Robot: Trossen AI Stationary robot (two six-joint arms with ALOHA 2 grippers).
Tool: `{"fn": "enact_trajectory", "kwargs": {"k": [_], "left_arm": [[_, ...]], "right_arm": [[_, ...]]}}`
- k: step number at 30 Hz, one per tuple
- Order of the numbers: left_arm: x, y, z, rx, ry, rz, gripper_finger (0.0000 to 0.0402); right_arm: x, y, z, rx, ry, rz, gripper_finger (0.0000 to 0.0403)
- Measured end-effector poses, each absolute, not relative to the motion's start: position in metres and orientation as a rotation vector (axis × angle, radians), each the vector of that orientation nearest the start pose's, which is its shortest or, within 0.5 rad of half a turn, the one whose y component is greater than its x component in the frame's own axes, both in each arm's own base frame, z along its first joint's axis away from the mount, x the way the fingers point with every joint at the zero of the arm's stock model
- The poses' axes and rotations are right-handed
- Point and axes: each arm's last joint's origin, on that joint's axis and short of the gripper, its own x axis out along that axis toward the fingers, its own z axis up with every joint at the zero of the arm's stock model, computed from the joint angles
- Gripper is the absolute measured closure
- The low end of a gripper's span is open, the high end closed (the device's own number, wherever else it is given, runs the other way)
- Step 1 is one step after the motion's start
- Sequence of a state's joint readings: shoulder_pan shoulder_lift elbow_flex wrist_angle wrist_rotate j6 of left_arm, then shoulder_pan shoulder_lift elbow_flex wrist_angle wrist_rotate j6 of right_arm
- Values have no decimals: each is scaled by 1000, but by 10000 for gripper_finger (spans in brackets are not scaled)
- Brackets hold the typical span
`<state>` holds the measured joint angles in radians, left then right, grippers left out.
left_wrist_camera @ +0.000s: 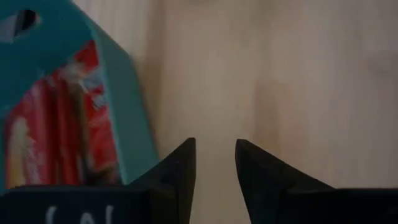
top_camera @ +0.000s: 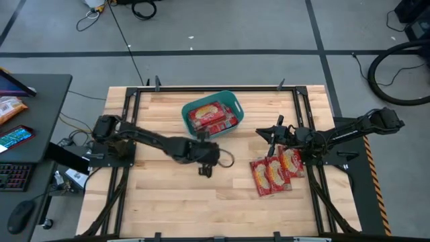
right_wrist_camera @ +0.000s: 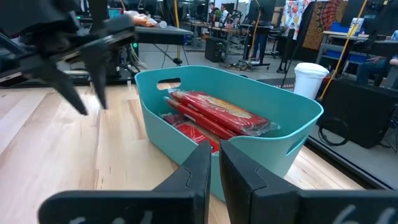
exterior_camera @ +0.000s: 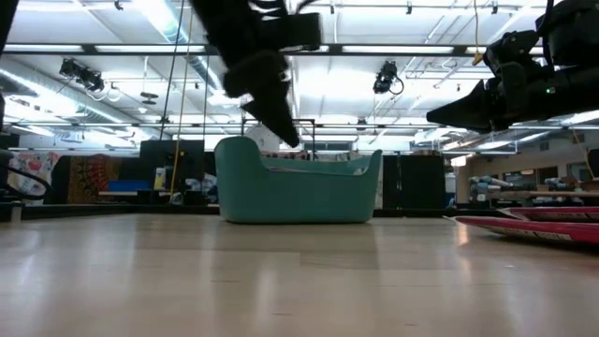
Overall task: Sort popcorn bags into baskets
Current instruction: Move the red popcorn bag to the center
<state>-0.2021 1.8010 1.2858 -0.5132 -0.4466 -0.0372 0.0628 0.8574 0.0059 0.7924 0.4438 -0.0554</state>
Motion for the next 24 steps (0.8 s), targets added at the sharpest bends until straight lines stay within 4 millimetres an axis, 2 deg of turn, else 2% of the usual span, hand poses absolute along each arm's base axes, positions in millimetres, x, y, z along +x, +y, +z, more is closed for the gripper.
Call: {"fn": "enact_trajectory", "kwargs": {"k": [3,5,8,13,16,24], "left_arm": [[352,-78,209,312,917,183,285],[342,-85,215,323,859,148,285],[326,-88,220,340,761,102,285],[298,-76,225,350,625,80,285],[280,-67,226,354,604,74,285],[240,-50,219,373,559,88,285]], "right_arm": [[148,-3,153,-69,67,-380,364],[148,-3,153,-69,65,-380,364],[148,-3,153,-70,67,-380,364],[149,-3,157,-56,19,-381,364],[149,-3,159,-35,1,-381,364],[149,-3,162,230,-80,-374,364]]}}
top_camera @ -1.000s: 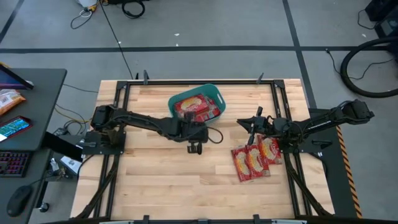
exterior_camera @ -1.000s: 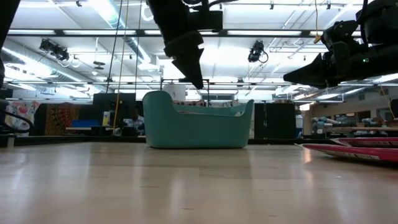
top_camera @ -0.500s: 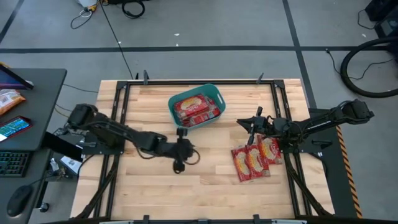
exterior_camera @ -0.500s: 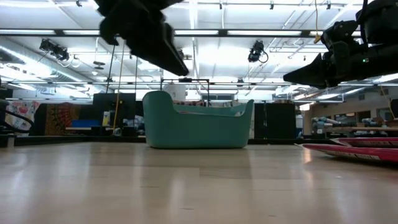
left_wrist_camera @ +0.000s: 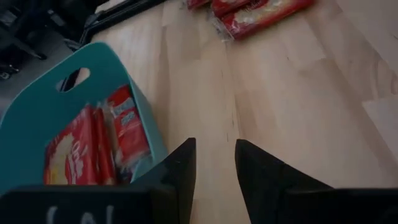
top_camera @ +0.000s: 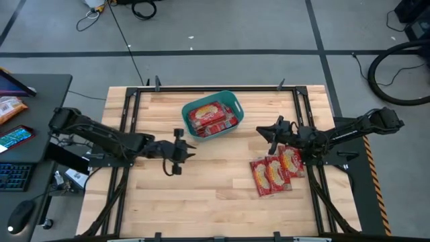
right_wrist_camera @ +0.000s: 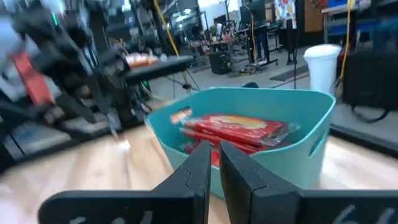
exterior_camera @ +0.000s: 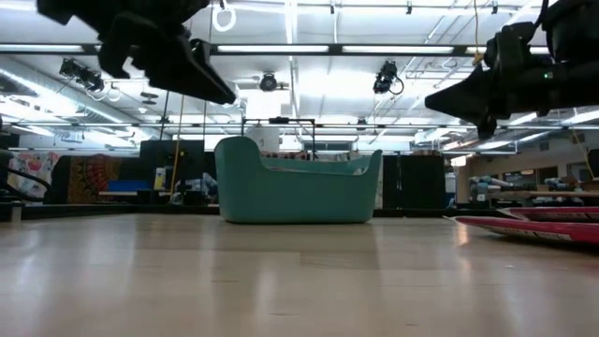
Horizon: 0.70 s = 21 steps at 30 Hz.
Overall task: Sort popcorn bags into baskets
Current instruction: Move the red popcorn bag to the center
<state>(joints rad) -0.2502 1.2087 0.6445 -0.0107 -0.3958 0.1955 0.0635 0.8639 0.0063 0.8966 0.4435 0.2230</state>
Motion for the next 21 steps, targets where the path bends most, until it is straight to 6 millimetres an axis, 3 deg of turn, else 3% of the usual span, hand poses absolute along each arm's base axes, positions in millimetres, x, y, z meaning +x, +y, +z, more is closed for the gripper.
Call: {"fn": "enact_trajectory", "kwargs": {"k": [6,11,21], "left_arm": [[218,-45,207,344,447,97,285],[200,-40,202,316,368,107,285],[176,-34,199,288,301,116,285]], "right_arm": [[150,-2,165,411,-126,-311,364],[167,3,186,371,-93,-209,364],[212,5,219,270,196,-255,364]]}}
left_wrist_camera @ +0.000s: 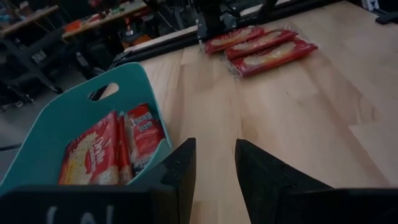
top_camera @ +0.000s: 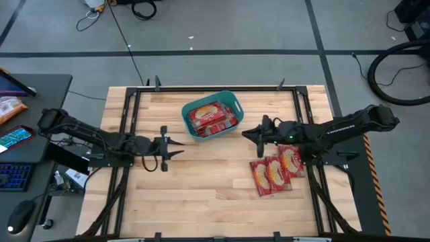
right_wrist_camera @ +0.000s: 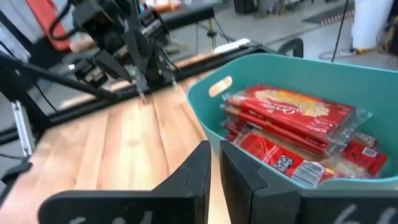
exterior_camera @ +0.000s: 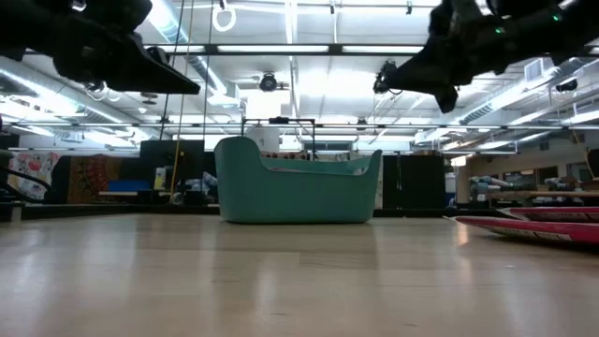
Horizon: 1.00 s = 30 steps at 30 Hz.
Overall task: Sort popcorn bags into baskets
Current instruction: Move the red popcorn bag to the center
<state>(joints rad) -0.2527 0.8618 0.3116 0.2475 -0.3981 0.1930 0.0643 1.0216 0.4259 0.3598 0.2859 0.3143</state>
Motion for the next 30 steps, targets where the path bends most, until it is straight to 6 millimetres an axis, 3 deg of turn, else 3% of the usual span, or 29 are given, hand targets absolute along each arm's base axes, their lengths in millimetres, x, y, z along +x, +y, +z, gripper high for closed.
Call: {"fn": "enact_trajectory", "kwargs": {"k": [9,16,23,30], "left_arm": [[157,-26,188,412,146,138,285],[157,-19,187,481,114,187,285],[158,-11,188,432,105,245,285],[158,-6,189,305,88,281,285]], "right_arm": [[241,7,223,260,421,-319,364],[257,8,222,273,594,-373,364],[267,9,215,308,807,-397,360],[270,11,210,428,981,-473,321]]}}
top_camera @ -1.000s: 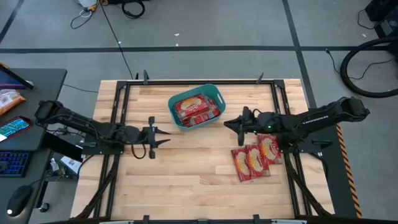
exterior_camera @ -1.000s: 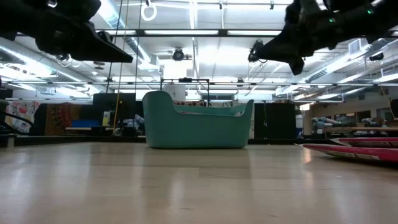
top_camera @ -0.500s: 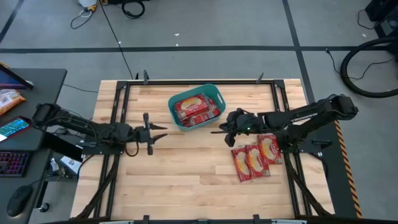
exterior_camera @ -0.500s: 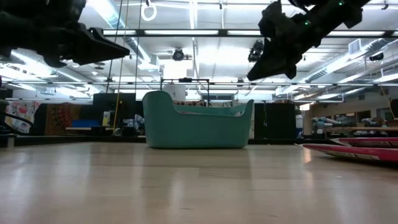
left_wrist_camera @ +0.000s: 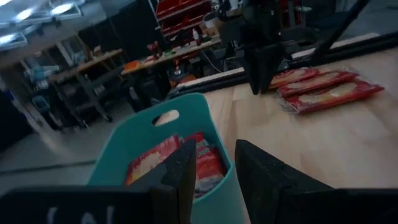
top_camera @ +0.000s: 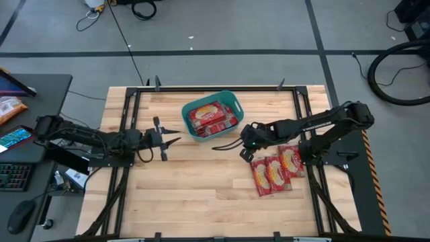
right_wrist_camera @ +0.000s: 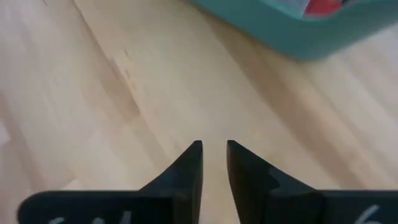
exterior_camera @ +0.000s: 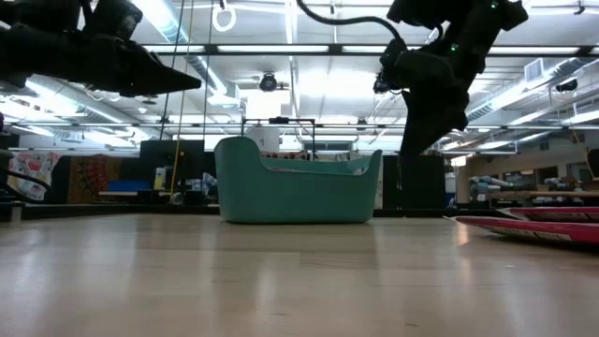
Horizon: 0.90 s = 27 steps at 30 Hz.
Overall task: Sort popcorn bags into baskets
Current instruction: Move the red popcorn bag to the center
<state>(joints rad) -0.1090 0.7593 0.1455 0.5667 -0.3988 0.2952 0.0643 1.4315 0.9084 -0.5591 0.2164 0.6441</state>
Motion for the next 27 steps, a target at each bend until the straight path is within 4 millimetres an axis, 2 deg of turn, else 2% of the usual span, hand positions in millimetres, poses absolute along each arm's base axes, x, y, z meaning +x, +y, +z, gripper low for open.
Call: {"fn": "enact_trajectory", "kwargs": {"k": [4,10,13,18,23,27], "left_arm": [[158,-6,186,307,116,278,285],[158,-6,187,370,114,276,285],[158,-6,190,383,92,280,285],[158,-6,190,414,91,280,285],[158,-6,190,444,93,279,285],[158,-6,190,448,92,279,285]], "right_arm": [[273,14,208,522,1018,-502,295],[270,22,200,575,1091,-546,267],[259,27,195,660,1210,-613,258],[241,46,192,741,1342,-726,256],[238,60,192,805,1342,-767,256],[245,71,193,840,1241,-715,256]]}}
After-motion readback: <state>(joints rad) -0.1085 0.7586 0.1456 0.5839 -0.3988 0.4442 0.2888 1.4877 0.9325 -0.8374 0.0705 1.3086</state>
